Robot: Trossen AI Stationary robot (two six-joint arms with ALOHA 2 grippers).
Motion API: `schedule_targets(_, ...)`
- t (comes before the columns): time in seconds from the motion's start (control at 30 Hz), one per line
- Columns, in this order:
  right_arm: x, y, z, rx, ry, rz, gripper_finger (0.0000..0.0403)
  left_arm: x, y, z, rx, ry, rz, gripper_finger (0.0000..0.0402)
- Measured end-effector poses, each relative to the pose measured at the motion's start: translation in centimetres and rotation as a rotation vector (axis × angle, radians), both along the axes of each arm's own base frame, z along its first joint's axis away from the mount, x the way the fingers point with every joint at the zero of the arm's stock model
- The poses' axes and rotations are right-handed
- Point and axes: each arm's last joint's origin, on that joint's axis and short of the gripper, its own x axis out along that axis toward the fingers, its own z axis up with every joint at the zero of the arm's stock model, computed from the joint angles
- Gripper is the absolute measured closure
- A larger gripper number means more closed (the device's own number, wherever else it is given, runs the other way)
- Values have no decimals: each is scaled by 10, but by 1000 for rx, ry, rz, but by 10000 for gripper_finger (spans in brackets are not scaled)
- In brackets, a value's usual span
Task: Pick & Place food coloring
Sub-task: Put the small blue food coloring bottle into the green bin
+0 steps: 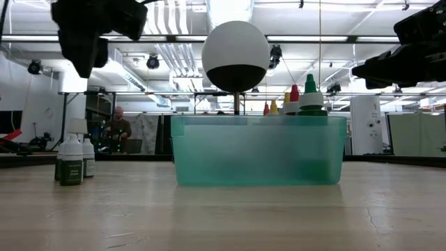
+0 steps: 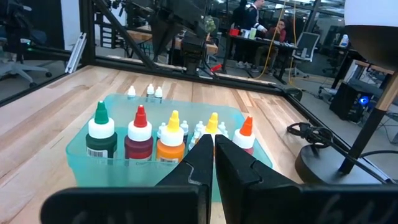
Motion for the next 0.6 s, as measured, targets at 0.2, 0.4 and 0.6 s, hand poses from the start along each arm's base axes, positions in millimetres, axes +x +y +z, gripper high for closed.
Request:
schedule_targets(0.2, 0, 0, 0, 0, 0, 0, 394, 20, -3, -3, -82, 96, 310, 401)
schedule_targets(0.4, 0, 0, 0, -1, 0, 0, 394, 30, -5, -18, -93, 193, 455, 401)
schedule_targets(0.6, 0, 0, 0, 1, 0, -1, 394, 33, -5, -25, -84, 230, 504, 383)
